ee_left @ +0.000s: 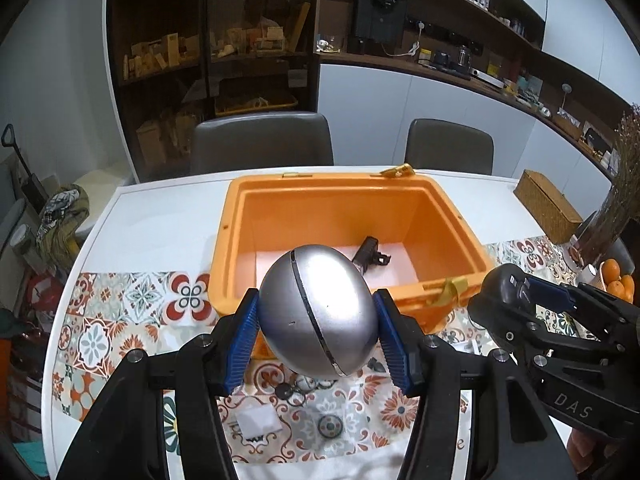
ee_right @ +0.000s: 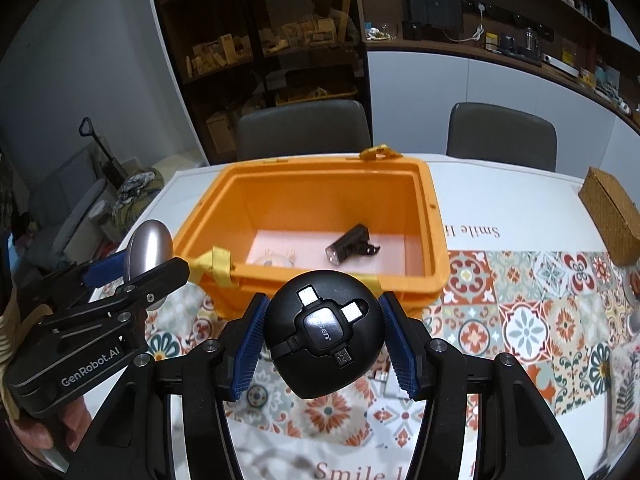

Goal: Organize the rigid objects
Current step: 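Lift and carry the speaker and cable reel toward the orange crate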

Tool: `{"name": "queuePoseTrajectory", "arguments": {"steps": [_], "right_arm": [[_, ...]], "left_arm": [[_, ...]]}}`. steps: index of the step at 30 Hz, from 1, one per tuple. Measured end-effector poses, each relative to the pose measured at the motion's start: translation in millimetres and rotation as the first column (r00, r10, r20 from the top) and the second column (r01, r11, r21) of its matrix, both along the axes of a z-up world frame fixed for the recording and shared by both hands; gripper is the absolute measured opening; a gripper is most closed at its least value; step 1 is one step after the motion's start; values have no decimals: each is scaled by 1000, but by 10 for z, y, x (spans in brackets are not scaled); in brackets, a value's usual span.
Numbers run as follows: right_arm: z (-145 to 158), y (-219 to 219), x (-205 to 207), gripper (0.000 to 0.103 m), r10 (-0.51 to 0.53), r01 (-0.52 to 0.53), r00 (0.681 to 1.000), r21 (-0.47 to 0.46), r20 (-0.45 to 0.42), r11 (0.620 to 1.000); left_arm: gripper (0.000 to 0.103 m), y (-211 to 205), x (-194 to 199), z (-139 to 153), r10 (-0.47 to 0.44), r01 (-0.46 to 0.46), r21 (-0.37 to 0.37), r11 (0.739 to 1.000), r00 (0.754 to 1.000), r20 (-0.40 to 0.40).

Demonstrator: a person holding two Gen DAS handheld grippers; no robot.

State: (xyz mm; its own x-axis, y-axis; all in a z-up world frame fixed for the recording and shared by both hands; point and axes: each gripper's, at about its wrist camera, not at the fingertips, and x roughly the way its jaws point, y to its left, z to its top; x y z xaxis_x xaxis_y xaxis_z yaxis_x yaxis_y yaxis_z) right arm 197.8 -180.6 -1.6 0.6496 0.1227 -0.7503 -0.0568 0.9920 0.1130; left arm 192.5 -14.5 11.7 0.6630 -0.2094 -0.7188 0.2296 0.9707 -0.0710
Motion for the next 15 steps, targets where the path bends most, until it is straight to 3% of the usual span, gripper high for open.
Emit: {"name": "queuePoseTrajectory", "arguments": {"steps": [15], "right_arm": [[124,41,322,56,4,-4,999,-13,37,1000]], "left_arm": [[56,-41,327,139,-3,2,39,999,999,37]]}}
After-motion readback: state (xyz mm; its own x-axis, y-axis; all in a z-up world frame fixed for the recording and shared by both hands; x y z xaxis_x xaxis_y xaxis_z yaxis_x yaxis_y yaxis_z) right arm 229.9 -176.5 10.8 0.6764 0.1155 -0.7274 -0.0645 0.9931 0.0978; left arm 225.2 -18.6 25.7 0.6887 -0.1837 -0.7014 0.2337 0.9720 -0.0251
